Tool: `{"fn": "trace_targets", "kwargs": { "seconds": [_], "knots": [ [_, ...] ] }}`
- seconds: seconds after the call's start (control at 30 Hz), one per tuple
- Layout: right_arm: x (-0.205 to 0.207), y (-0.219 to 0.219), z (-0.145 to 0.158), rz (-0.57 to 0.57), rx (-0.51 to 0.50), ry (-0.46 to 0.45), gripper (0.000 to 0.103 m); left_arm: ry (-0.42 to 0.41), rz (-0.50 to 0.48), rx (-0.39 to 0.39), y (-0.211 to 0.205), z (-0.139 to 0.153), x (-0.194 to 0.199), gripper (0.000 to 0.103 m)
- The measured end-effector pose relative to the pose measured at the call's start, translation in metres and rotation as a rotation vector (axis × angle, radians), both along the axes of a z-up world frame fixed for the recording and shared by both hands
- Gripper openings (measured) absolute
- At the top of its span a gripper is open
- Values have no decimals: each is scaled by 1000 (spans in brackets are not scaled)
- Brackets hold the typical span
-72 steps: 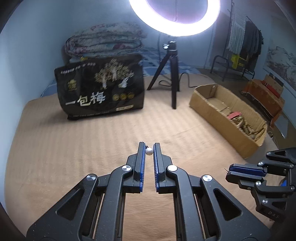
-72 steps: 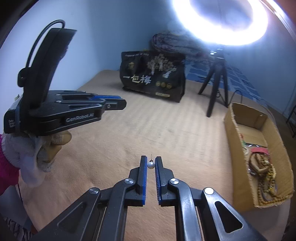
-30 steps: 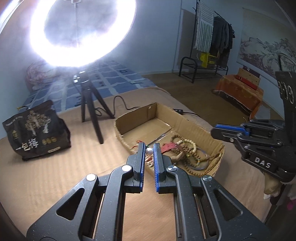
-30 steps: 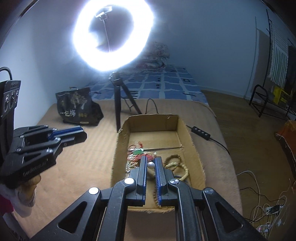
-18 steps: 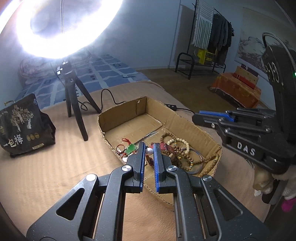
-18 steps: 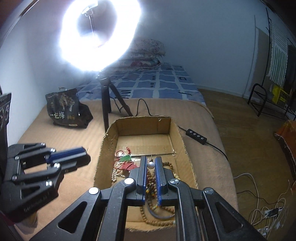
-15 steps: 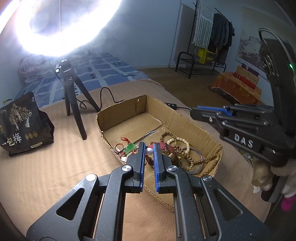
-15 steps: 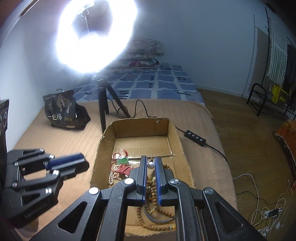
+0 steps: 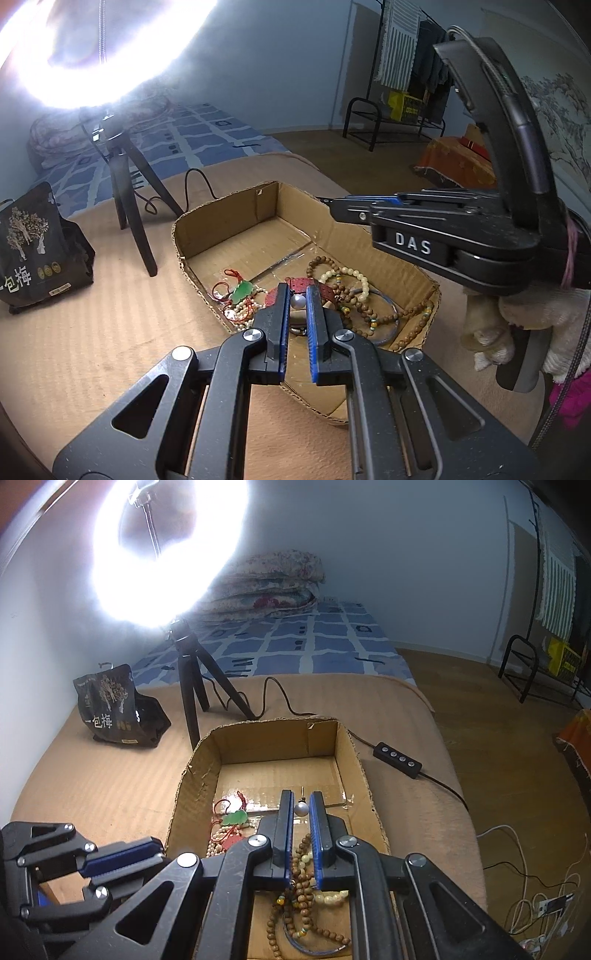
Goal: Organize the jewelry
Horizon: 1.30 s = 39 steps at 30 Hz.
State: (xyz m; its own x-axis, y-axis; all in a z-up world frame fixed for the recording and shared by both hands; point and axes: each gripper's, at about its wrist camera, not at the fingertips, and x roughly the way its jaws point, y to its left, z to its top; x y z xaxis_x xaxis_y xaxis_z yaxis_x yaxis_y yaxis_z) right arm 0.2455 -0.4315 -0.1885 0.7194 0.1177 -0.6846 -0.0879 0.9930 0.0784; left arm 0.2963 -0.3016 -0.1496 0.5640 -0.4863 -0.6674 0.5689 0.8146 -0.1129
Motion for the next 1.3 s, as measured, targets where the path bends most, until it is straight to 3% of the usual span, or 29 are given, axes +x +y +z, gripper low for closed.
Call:
{"fn": "trace_targets", "kwargs": {
  "seconds": [0.13,0.2,0.23,0.33,0.37,0.4,0.47,0.67,0.77,1.3],
  "knots": [
    [3,-1,-2,6,13,6,6,0,-4,4,-2,0,0,7],
    [3,0,-2,5,5,5,12,-1,-7,3,-3,0,0,7],
    [3,0,-2,2,1,3,21,0,-10,2,-3,0,0,7],
    [2,-1,0,-7,6,-6,29,-6,-17,8,-5,1,-2,7],
    [1,-1,1,-12,2,-9,36,-9,-19,12,-5,1,-3,11],
    [1,-1,1,-17,-3,-11,42,-13,-22,13,-6,2,-4,21],
    [0,-1,3,-28,-16,-24,63,-22,-26,13,-6,3,-7,38],
    [-3,0,8,-52,-31,-42,84,-36,-25,20,-7,7,-11,45],
    [-5,2,11,-55,-38,-49,86,-44,-22,16,-5,10,-14,54],
    [-30,20,49,-58,-83,-85,96,-102,-1,24,20,45,-33,55]
  ]
}}
